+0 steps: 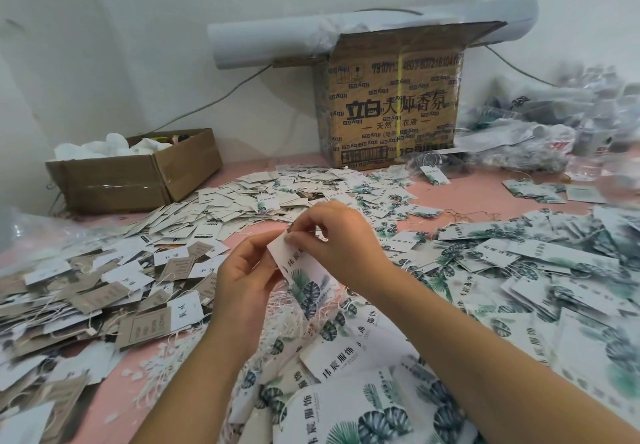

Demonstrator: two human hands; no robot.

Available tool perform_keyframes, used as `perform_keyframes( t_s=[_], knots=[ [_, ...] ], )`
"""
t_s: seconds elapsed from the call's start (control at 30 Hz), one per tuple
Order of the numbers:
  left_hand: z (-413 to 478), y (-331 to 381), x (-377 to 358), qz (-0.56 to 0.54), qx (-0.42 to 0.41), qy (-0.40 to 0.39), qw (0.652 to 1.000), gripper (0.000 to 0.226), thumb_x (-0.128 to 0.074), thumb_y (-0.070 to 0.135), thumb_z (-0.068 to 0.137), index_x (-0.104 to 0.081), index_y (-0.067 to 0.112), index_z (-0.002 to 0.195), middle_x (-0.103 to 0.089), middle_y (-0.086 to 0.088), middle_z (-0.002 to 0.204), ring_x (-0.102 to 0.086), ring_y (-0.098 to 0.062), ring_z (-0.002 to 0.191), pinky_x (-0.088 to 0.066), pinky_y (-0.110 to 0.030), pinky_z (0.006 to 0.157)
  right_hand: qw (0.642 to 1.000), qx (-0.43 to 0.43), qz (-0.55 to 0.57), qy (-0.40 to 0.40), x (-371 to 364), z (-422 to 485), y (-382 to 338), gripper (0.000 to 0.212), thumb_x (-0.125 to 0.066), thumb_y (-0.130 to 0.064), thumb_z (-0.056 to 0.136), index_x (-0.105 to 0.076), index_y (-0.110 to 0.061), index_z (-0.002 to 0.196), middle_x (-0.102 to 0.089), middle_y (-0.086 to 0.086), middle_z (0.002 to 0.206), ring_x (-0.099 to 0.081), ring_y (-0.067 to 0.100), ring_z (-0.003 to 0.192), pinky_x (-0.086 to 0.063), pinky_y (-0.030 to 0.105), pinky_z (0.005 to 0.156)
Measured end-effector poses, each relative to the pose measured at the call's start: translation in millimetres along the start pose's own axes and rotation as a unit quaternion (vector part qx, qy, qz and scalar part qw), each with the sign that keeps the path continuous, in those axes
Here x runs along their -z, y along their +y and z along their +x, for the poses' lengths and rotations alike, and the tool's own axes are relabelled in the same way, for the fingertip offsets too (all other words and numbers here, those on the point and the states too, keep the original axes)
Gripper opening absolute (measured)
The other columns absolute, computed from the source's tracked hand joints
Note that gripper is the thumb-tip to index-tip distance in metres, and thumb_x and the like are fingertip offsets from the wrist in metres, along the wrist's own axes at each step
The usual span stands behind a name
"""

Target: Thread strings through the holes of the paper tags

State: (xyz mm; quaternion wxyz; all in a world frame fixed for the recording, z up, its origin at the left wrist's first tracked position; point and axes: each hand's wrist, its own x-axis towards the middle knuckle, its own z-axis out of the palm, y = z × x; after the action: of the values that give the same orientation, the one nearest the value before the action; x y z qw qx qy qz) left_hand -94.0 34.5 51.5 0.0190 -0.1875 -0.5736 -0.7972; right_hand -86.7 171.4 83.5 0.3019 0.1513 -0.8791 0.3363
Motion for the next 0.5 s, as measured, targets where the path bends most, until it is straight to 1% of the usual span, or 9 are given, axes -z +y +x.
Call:
perform_keyframes(
  t_s=[0.07,0.13,0.2,0.3,0.37,0.43,0.5],
  knots=[
    [0.4,-0.2,0.2,-0.013,0.005,0.006,1.000,0.019,-0.062,0.012,0.067,-0.075,0.024,0.073,-0.073,0.001,0.078,-0.068,-0.010,0.070,-0.054,-0.020,0.061,1.000,-0.005,0.018,-0.013,0.1,0.4,-1.3,0.007,-0.067,-0.025,0.083,-0.068,-0.018,0.082,-0.053,-0.013,0.075,-0.043,0.005,0.075,-0.038,0.026,0.068],
    [1.1,-0.2,0.9,-0.028,0.021,0.011,0.999,0.021,-0.061,0.009,0.066,-0.075,0.025,0.069,-0.072,0.001,0.073,-0.067,-0.009,0.066,-0.054,-0.020,0.058,0.999,-0.010,0.040,-0.020,0.3,0.4,-2.1,0.007,-0.069,-0.023,0.082,-0.068,-0.017,0.080,-0.055,-0.012,0.074,-0.044,0.005,0.073,-0.041,0.028,0.068],
    [1.9,0.5,1.4,-0.031,0.037,0.015,0.999,0.024,-0.060,0.007,0.069,-0.075,0.025,0.066,-0.071,0.001,0.070,-0.066,-0.009,0.064,-0.054,-0.020,0.058,0.997,-0.015,0.065,-0.027,0.3,0.1,-2.7,0.007,-0.069,-0.022,0.081,-0.069,-0.016,0.079,-0.055,-0.013,0.070,-0.044,0.001,0.066,-0.043,0.031,0.066],
    [2.8,1.2,1.3,-0.020,0.056,0.033,0.998,0.027,-0.057,-0.004,0.082,-0.071,0.019,0.075,-0.069,0.001,0.068,-0.064,-0.009,0.061,-0.054,-0.020,0.055,0.996,-0.019,0.080,-0.044,0.0,0.0,-3.6,0.007,-0.070,-0.022,0.081,-0.069,-0.016,0.079,-0.053,-0.018,0.067,-0.046,0.000,0.063,-0.045,0.033,0.065],
    [2.6,1.5,0.4,-0.012,0.066,0.039,0.997,0.024,-0.055,-0.004,0.085,-0.066,0.017,0.083,-0.069,0.001,0.067,-0.064,-0.009,0.060,-0.053,-0.021,0.054,0.995,-0.022,0.072,-0.059,-0.3,0.6,-3.1,0.008,-0.070,-0.024,0.081,-0.068,-0.016,0.079,-0.054,-0.017,0.067,-0.048,0.004,0.063,-0.046,0.033,0.065],
    [2.8,2.5,-0.3,-0.017,0.075,0.046,0.996,0.023,-0.053,-0.004,0.086,-0.063,0.017,0.084,-0.068,0.000,0.066,-0.063,-0.009,0.059,-0.052,-0.024,0.055,0.995,-0.029,0.059,-0.077,0.2,1.0,-1.6,0.011,-0.069,-0.027,0.082,-0.067,-0.016,0.079,-0.054,-0.016,0.064,-0.047,-0.001,0.058,-0.044,0.027,0.060],
    [4.3,4.8,-0.2,-0.039,0.076,0.067,0.994,0.026,-0.048,-0.006,0.089,-0.061,0.016,0.085,-0.069,0.000,0.066,-0.063,-0.008,0.058,-0.052,-0.023,0.054,0.994,-0.042,0.051,-0.090,2.6,2.1,1.0,0.014,-0.068,-0.028,0.083,-0.065,-0.016,0.078,-0.053,-0.014,0.059,-0.042,-0.003,0.048,-0.037,0.019,0.051]
  ],
)
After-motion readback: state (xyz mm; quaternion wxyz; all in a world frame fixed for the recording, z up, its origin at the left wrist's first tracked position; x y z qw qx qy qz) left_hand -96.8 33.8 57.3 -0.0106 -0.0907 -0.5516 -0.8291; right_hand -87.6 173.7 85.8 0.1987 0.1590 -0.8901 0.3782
